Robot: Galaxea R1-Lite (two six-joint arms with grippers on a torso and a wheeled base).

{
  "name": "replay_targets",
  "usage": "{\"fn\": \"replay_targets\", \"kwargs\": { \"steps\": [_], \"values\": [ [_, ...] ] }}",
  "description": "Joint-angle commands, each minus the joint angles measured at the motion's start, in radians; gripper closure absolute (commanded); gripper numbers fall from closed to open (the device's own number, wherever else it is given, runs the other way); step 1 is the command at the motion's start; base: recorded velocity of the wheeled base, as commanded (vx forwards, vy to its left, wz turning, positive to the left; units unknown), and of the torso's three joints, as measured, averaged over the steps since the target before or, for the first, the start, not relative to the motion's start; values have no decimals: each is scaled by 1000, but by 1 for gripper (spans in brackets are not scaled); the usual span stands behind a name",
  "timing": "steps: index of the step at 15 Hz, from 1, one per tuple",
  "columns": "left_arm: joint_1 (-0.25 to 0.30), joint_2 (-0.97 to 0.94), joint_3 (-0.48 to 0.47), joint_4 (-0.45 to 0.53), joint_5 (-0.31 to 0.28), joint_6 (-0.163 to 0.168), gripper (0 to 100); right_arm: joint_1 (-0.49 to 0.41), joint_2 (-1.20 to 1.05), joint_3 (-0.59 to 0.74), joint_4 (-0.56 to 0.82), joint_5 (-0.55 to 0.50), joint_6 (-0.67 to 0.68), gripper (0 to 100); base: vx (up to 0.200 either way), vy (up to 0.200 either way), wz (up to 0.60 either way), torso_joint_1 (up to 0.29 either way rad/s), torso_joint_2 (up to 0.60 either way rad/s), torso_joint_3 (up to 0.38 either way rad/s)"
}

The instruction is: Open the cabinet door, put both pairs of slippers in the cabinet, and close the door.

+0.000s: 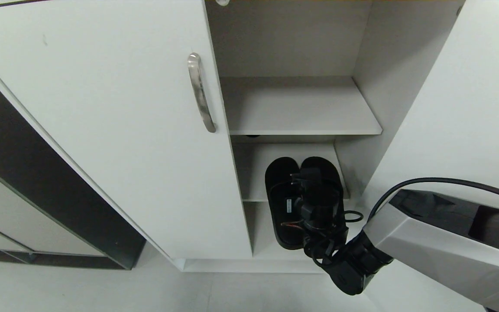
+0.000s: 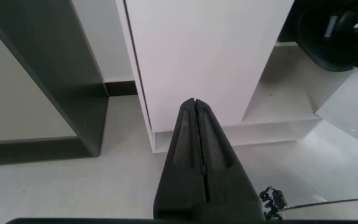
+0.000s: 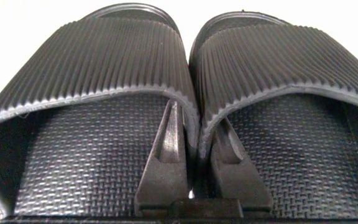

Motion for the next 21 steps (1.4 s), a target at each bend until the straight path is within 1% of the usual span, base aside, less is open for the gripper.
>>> {"fn": "replay_targets", "kwargs": {
  "steps": [1,3,6,7,9,12,14,18,21],
  "values": [
    [0,2,0,0,0,0,100,-16,30,-48,3,0,0,100,0,0,0,0,0,0],
    [-1,2,0,0,0,0,100,-38,41,-91,47,5,0,100,0,0,0,0,0,0],
    [-1,2,0,0,0,0,100,-57,76,-207,107,20,1,100,0,0,0,0,0,0],
    [-1,2,0,0,0,0,100,-62,98,-289,164,22,1,100,0,0,0,0,0,0],
    [-1,2,0,-2,0,-1,100,-77,122,-410,236,22,1,100,0,0,0,0,0,0],
    [0,2,0,0,2,-3,100,-88,156,-539,319,22,1,100,0,0,0,0,0,0],
    [0,2,0,0,7,-4,100,-94,179,-574,323,22,1,100,0,0,0,0,0,0],
    [-1,2,0,0,7,-6,100,-96,193,-586,333,22,1,100,0,0,0,0,0,0],
    [0,2,0,0,7,-7,100,-105,223,-632,334,22,1,100,0,0,0,0,0,0]
  ]
}}
